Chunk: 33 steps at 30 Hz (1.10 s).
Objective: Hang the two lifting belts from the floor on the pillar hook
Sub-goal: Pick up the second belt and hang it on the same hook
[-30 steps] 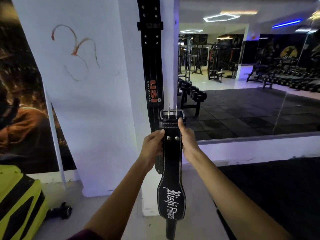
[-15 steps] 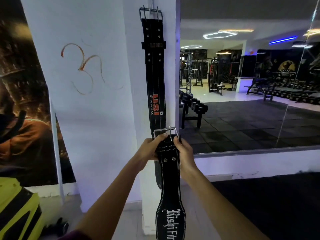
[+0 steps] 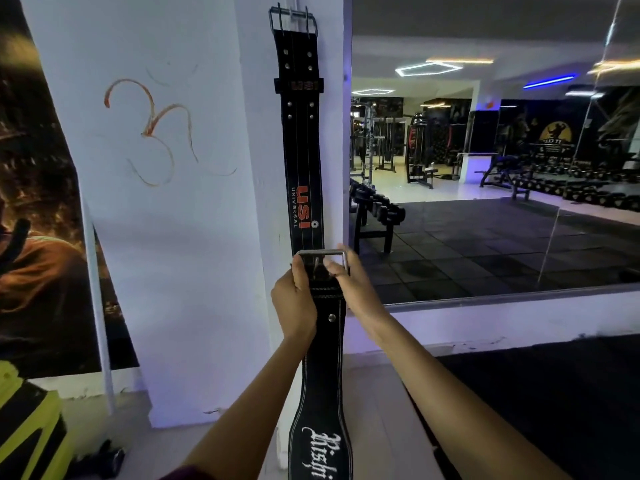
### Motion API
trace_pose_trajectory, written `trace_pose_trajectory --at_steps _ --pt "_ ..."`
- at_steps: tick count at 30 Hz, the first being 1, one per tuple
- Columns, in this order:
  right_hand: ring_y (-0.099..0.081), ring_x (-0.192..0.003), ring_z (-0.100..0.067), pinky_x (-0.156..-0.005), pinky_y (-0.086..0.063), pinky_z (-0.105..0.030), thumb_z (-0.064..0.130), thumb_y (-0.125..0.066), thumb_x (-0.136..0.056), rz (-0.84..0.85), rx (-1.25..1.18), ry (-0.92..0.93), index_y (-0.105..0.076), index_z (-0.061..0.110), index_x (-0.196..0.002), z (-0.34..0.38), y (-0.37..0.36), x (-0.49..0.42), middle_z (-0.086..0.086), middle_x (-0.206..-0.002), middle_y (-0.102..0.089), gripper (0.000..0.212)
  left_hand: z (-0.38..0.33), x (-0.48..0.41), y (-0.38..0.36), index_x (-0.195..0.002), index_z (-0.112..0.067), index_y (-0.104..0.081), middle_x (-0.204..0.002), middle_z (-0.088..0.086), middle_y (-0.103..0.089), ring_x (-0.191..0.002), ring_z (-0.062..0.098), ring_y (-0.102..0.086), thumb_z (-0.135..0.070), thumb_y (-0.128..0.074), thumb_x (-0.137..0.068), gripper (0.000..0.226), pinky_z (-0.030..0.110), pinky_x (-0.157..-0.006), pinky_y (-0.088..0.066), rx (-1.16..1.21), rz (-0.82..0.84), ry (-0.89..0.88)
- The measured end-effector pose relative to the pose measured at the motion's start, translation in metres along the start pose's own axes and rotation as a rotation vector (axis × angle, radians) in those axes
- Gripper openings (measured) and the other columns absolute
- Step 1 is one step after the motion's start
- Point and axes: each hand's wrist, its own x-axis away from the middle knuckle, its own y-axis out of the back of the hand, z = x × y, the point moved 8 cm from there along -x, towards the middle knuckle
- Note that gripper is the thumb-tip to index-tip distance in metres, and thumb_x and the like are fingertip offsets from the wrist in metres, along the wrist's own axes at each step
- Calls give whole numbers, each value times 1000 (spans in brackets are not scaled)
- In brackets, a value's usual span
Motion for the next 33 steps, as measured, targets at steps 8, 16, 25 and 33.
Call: trace_pose_trajectory --at_steps 8,16,25,33 --pt "-46 -59 4 -56 -37 -3 31 -33 -98 -544 127 366 -61 10 -84 81 -6 -35 16 -62 -48 38 -54 -62 0 -107 -14 -40 -88 0 -60 -77 18 -58 -47 -30 -97 35 33 -72 -44 -68 -57 -148" --pt "-52 -60 -16 -55 -30 -26 42 -33 -97 -568 385 575 -68 9 -84 158 -3 -145 2 -59 -57 49 -111 -179 -33 -55 -25 -45 -53 -7 -52 -53 9 -50 -43 -27 -100 51 16 -49 -35 -115 -106 -404" --pt "-58 -99 -40 -71 -35 -37 49 -28 -95 -656 525 823 -67 4 -99 293 16 -347 -25 -103 -67 60 -211 -381 -114 -57 -15 -44 -68 7 -56 -69 29 -54 -38 -25 -100 52 32 -62 -32 -159 -269 -699" --pt "-56 -108 -37 -79 -38 -36 38 -29 -98 -701 492 831 -61 -2 -108 391 13 -491 -22 -116 -62 52 -287 -530 -161 -97 4 -60 -109 24 -63 -104 41 -53 -28 -26 -99 47 33 -74 -30 -276 -330 -701"
